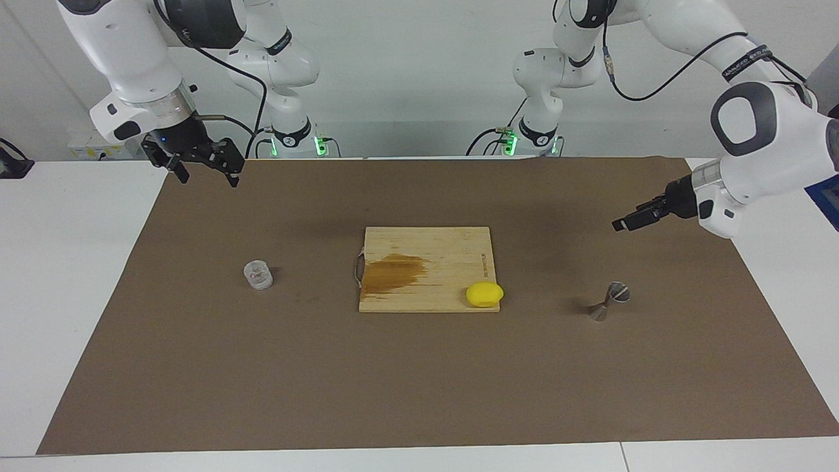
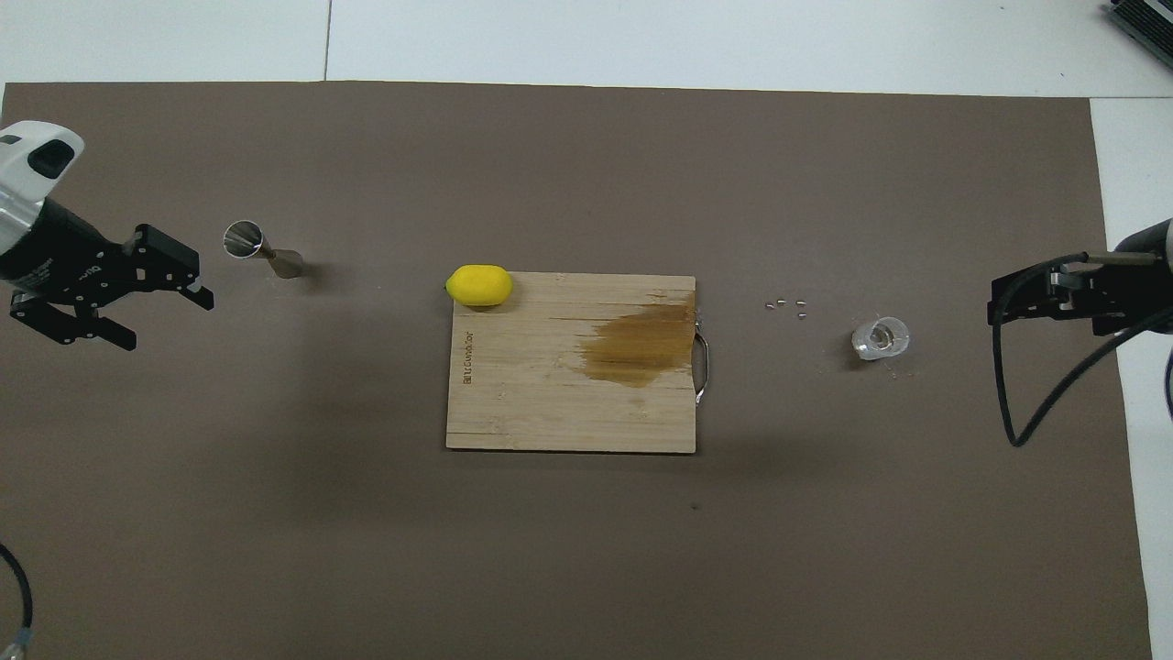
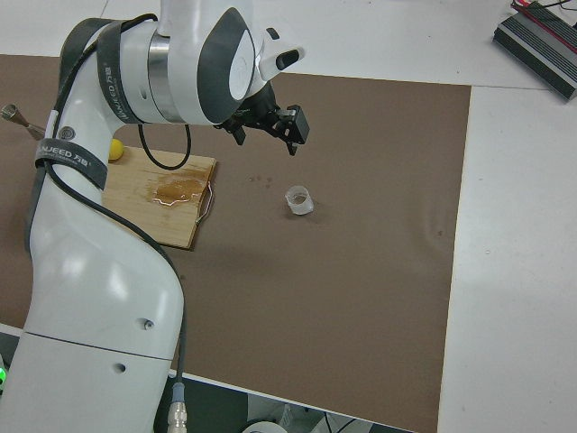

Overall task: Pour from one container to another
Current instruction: 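Move the open left gripper toward the small metal cup, then close the left gripper around the small metal cup, then carry the metal cup with the left gripper over the cutting board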

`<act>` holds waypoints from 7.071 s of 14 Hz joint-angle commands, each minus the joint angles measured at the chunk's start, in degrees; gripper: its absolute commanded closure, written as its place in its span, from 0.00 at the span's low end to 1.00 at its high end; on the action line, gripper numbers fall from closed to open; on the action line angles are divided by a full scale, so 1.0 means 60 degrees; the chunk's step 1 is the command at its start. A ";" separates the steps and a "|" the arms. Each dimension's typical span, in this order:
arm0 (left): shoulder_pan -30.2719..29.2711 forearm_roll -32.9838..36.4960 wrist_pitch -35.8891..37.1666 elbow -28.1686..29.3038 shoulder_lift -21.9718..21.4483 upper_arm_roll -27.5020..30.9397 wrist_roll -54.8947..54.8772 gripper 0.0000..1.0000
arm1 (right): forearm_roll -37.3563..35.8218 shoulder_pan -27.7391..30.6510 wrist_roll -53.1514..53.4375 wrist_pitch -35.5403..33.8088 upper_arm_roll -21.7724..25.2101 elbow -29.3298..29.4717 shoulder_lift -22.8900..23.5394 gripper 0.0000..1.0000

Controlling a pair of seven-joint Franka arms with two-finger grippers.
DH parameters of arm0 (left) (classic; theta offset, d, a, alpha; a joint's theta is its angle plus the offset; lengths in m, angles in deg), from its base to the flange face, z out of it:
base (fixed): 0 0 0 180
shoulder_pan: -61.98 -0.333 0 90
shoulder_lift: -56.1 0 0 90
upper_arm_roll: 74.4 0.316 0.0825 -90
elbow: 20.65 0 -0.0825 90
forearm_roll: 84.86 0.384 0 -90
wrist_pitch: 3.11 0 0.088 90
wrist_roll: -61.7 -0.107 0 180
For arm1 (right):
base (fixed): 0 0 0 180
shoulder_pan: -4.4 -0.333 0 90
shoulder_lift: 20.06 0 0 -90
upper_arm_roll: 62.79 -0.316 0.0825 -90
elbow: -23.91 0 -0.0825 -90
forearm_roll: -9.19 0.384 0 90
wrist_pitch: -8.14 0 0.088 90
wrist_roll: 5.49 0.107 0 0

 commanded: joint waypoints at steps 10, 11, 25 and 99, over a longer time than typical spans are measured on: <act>0.6219 -0.8527 -0.1652 0.4534 0.1901 0.9322 0.4680 0.00 | 0.0048 0.0099 0.0034 -0.0037 -0.0066 -0.0225 -0.0222 0.00; 0.6394 -0.9054 -0.1900 0.4768 0.1901 0.9395 0.5310 0.00 | 0.0048 0.0099 0.0034 -0.0037 -0.0066 -0.0225 -0.0222 0.00; 0.7773 -1.1666 -0.5241 0.5547 0.1945 0.9381 0.8318 0.00 | 0.0048 0.0099 0.0034 -0.0037 -0.0066 -0.0225 -0.0222 0.00; 1.4407 -1.3058 -0.8787 0.4624 0.0846 0.7580 0.9374 1.00 | 0.2318 0.1124 0.8675 0.0341 -0.0037 -0.0792 0.0409 0.07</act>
